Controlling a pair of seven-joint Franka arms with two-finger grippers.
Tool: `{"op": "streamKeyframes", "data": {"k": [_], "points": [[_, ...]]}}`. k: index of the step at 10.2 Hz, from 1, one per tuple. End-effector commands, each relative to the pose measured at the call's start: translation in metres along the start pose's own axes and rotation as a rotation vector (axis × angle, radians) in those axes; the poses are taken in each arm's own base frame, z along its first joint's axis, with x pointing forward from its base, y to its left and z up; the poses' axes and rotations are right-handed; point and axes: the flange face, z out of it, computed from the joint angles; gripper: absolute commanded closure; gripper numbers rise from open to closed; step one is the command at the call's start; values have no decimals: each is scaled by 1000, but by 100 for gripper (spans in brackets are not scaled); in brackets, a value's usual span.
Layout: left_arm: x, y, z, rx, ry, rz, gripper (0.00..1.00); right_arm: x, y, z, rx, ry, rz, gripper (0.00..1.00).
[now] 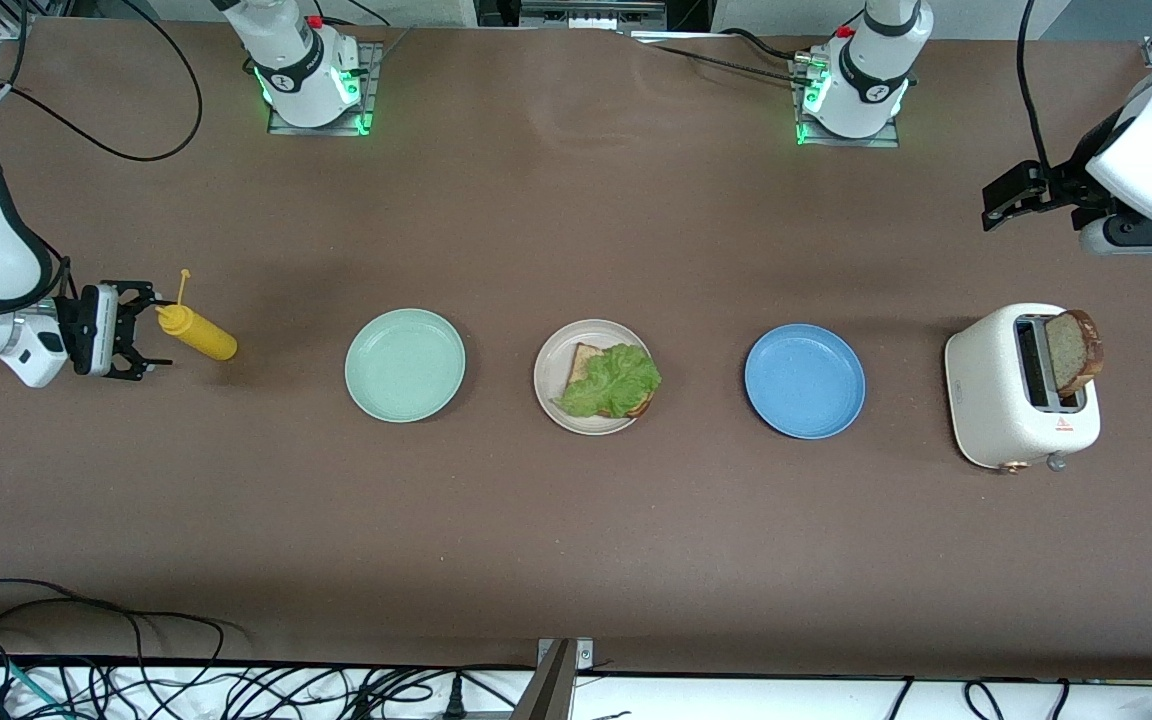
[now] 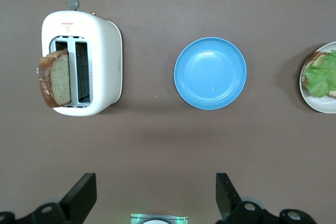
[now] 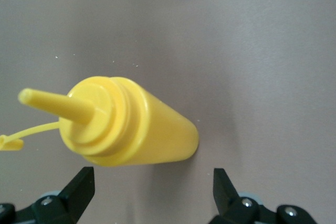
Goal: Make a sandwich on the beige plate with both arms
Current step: 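Grasp the yellow squeeze bottle with the right gripper and lift it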
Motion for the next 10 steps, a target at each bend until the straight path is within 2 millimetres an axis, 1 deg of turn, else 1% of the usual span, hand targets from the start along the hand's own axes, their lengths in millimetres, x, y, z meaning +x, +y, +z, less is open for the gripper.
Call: {"op": "streamKeyframes", "data": {"k": [1, 2, 3, 4, 5, 6, 7, 8, 9, 10], "points": [[1, -4, -6, -29, 0, 17, 0, -1, -2, 12, -17, 70, -55, 0], [1, -4, -6, -29, 0, 17, 0, -2, -3, 19, -13, 81, -52, 0], [1, -5, -7, -29, 1, 16, 0, -1, -4, 22, -14, 95, -43, 2], [1, -5, -7, -29, 1, 16, 0, 0, -5, 25, -11, 106, -38, 3], [1, -5, -6, -30, 0, 16, 0, 0, -6, 27, -8, 114, -34, 6], [1, -5, -7, -29, 1, 16, 0, 0, -6, 28, -8, 116, -33, 24], [1, -5, -7, -29, 1, 16, 0, 0, -6, 28, -9, 115, -47, 58], [1, -5, -7, -29, 1, 16, 0, 1, -5, 27, -19, 112, -69, 95], [1, -5, -6, -30, 0, 16, 0, 1, -4, 25, -28, 108, -77, 100], [1, -5, -7, -29, 1, 16, 0, 2, -4, 25, -28, 109, -81, 100]]}}
